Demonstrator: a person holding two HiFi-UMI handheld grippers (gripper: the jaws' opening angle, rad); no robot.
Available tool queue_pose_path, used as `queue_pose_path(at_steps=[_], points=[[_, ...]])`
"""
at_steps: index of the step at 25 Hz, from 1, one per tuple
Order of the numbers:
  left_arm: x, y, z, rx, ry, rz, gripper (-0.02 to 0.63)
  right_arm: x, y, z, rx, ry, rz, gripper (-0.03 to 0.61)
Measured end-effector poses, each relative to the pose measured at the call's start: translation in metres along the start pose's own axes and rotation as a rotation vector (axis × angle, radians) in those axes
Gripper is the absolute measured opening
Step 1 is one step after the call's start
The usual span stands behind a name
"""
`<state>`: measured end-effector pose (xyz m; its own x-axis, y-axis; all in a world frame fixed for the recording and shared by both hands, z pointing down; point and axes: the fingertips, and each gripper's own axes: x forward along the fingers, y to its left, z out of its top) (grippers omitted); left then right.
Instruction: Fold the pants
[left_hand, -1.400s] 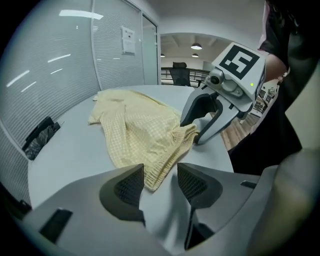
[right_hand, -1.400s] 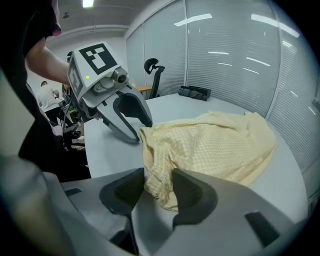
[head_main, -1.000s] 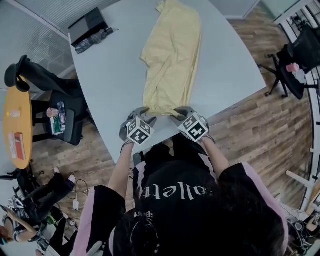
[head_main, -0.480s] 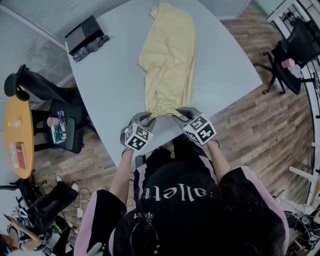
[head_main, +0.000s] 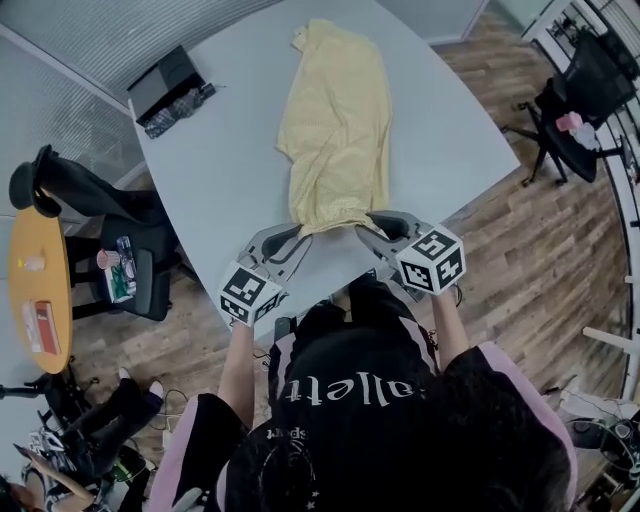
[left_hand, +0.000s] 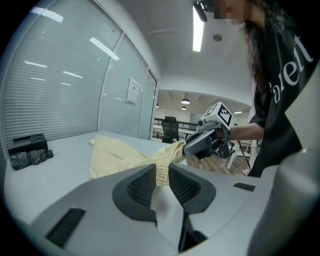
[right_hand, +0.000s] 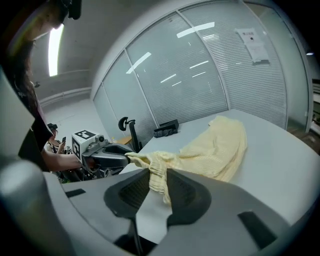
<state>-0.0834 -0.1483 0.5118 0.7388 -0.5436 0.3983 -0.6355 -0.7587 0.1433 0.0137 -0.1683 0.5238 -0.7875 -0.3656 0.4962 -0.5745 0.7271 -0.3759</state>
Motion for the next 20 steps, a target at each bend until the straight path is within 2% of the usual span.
queue_pose_path(at_steps=[2,11,15,20], points=[[-0.005,-0.004,0.024,0.012,-0.069,-0.016,0.095,-0.012,0.004,0.014,-0.007,-0.025,0.001,0.113],[-0.015,-0.017,0.134,0.147,-0.275,-0.033,0.095,-0.069,0.024,0.072,-0.042,-0.129,0.049,0.112],[-0.003,-0.011,0.160,0.203,-0.268,-0.026,0.095,-0.082,0.012,0.100,-0.113,-0.134,0.054,0.112],[0.025,0.017,0.179,0.254,-0.250,-0.002,0.095,-0.075,-0.030,0.134,-0.194,-0.117,0.033,0.112]])
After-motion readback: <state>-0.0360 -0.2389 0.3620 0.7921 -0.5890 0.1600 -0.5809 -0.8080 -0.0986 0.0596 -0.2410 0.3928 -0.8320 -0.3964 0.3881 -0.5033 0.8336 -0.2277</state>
